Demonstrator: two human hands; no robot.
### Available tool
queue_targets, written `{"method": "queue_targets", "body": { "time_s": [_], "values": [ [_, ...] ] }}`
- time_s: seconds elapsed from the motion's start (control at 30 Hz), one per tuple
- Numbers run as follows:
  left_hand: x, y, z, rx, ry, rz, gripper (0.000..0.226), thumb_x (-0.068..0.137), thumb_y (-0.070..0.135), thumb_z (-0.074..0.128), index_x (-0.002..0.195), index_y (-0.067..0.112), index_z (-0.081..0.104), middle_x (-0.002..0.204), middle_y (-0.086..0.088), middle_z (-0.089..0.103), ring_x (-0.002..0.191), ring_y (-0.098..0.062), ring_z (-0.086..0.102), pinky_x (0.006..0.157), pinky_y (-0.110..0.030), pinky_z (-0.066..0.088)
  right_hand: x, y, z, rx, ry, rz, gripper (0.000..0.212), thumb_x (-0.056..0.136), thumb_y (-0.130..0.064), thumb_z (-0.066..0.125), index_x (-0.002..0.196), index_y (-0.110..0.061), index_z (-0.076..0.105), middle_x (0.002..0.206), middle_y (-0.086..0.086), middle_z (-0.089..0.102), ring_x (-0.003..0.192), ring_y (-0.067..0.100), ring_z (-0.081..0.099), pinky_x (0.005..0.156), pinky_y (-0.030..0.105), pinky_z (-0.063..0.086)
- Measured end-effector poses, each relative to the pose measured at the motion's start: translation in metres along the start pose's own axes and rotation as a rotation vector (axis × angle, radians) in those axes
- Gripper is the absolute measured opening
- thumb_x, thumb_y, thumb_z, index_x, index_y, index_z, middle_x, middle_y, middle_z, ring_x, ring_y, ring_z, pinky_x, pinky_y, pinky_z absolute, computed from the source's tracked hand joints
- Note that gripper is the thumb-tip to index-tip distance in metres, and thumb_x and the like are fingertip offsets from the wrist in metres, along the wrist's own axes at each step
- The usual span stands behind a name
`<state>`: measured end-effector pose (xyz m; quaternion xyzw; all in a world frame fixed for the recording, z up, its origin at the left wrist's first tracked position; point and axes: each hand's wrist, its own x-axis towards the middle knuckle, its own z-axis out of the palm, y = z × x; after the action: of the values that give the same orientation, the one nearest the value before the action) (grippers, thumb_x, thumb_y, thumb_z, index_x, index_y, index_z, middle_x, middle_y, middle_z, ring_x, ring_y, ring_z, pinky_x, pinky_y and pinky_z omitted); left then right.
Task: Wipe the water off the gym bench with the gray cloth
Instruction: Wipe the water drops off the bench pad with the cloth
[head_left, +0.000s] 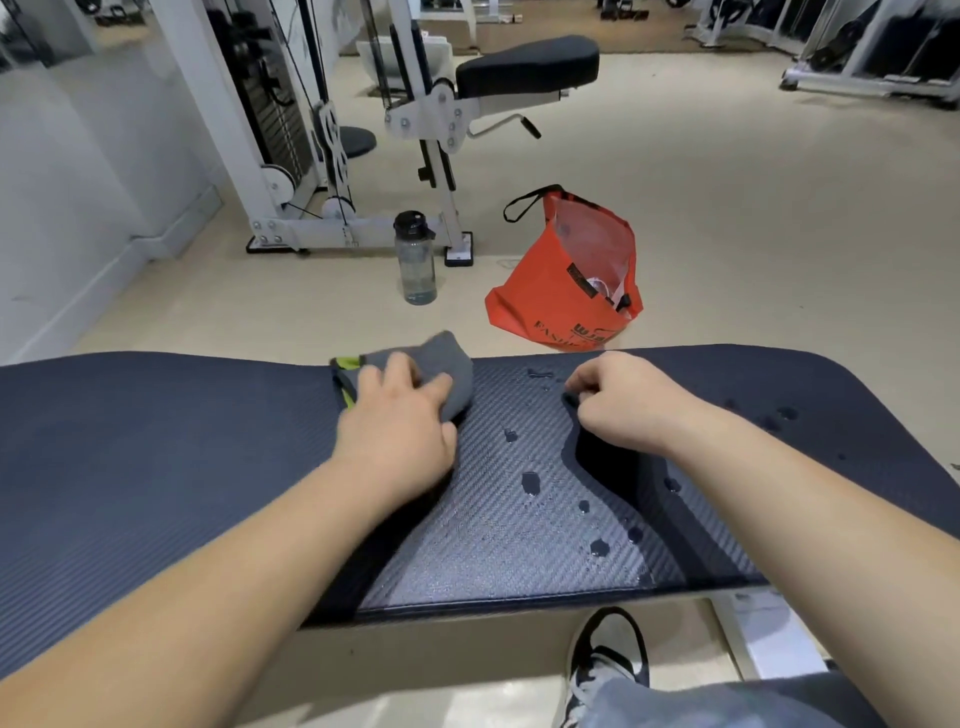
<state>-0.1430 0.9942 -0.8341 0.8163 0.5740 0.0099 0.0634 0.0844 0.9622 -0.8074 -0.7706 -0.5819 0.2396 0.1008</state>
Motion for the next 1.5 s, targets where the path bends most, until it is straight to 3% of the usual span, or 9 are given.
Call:
{"method": "queue_targets", "body": {
  "time_s": [0.1, 0.27, 0.47, 0.67, 0.87, 1.07, 1.27, 1.37, 1.5],
  "values": [
    [0.004, 0.014, -0.001, -0.008, -0.018, -0.090, 0.046, 0.093, 0.034, 0.047, 0.138, 0.025, 0.049, 0.134, -0.011, 0.038, 0.123, -0.036, 0.034, 0.095, -0.048, 0.048, 0.001, 0.005, -0.002, 0.024, 0.019, 0.005, 0.041, 0.084, -0.009, 0.050, 0.112, -0.023, 0.075, 0.112, 0.001, 0.071, 0.105, 0.024, 0.064, 0.094, 0.038, 0.056],
    [-0.024, 0.050, 0.007, -0.081, -0.059, 0.166, 0.046, 0.092, 0.038, 0.050, 0.135, 0.025, 0.051, 0.126, -0.009, 0.036, 0.118, -0.033, 0.040, 0.097, -0.042, 0.046, 0.000, 0.016, -0.003, 0.000, 0.022, -0.020, 0.040, 0.084, -0.008, 0.050, 0.112, -0.019, 0.076, 0.113, 0.001, 0.072, 0.102, 0.022, 0.064, 0.092, 0.036, 0.056],
    [0.003, 0.038, 0.003, 0.033, 0.014, -0.014, 0.047, 0.093, 0.040, 0.047, 0.135, 0.020, 0.051, 0.126, -0.014, 0.042, 0.117, -0.036, 0.043, 0.097, -0.044, 0.044, -0.003, 0.019, -0.002, -0.019, 0.014, -0.056, 0.037, 0.085, -0.006, 0.050, 0.110, -0.013, 0.076, 0.117, 0.002, 0.070, 0.112, 0.024, 0.064, 0.098, 0.040, 0.054],
    [-0.064, 0.070, 0.004, -0.140, -0.109, 0.351, 0.037, 0.088, 0.041, 0.048, 0.123, 0.029, 0.047, 0.114, -0.004, 0.033, 0.109, -0.028, 0.047, 0.087, -0.040, 0.052, 0.001, 0.020, -0.003, -0.012, 0.002, -0.027, 0.042, 0.083, -0.010, 0.051, 0.115, -0.022, 0.076, 0.125, 0.001, 0.069, 0.117, 0.024, 0.063, 0.100, 0.040, 0.054],
    [-0.013, 0.034, 0.007, -0.041, 0.000, 0.052, 0.038, 0.089, 0.037, 0.051, 0.123, 0.020, 0.056, 0.118, -0.012, 0.043, 0.111, -0.036, 0.051, 0.094, -0.045, 0.050, -0.004, 0.021, -0.003, 0.006, 0.007, -0.027, 0.041, 0.084, -0.006, 0.050, 0.115, -0.017, 0.076, 0.120, 0.001, 0.070, 0.110, 0.023, 0.064, 0.095, 0.036, 0.055],
    [-0.044, 0.046, 0.007, -0.213, -0.095, 0.300, 0.046, 0.083, 0.043, 0.049, 0.128, 0.036, 0.056, 0.114, 0.000, 0.037, 0.110, -0.024, 0.052, 0.092, -0.040, 0.053, -0.002, 0.018, -0.011, 0.013, 0.047, 0.026, 0.044, 0.077, -0.015, 0.048, 0.110, -0.023, 0.076, 0.117, 0.001, 0.072, 0.110, 0.025, 0.064, 0.096, 0.043, 0.056],
    [0.001, 0.017, 0.006, -0.056, 0.040, -0.038, 0.039, 0.091, 0.036, 0.053, 0.127, 0.023, 0.059, 0.121, -0.010, 0.044, 0.114, -0.036, 0.049, 0.092, -0.044, 0.050, -0.005, 0.023, -0.010, -0.008, 0.016, 0.051, 0.041, 0.069, -0.017, 0.044, 0.094, -0.022, 0.074, 0.100, -0.001, 0.072, 0.096, 0.026, 0.066, 0.088, 0.040, 0.059],
    [-0.025, 0.036, 0.008, -0.070, -0.031, 0.102, 0.041, 0.090, 0.036, 0.051, 0.130, 0.025, 0.054, 0.118, -0.008, 0.040, 0.111, -0.033, 0.049, 0.097, -0.042, 0.049, -0.001, 0.026, -0.010, 0.000, 0.000, 0.045, 0.034, 0.069, -0.015, 0.045, 0.087, -0.019, 0.073, 0.095, -0.001, 0.072, 0.093, 0.026, 0.066, 0.084, 0.037, 0.059],
    [-0.007, 0.035, 0.011, -0.164, -0.019, 0.173, 0.042, 0.089, 0.032, 0.054, 0.131, 0.026, 0.055, 0.116, -0.005, 0.040, 0.113, -0.031, 0.051, 0.096, -0.043, 0.051, 0.001, 0.027, -0.010, -0.005, -0.029, 0.013, 0.038, 0.070, -0.014, 0.043, 0.091, -0.015, 0.075, 0.113, 0.005, 0.066, 0.104, 0.026, 0.059, 0.092, 0.042, 0.057]
  ]
}}
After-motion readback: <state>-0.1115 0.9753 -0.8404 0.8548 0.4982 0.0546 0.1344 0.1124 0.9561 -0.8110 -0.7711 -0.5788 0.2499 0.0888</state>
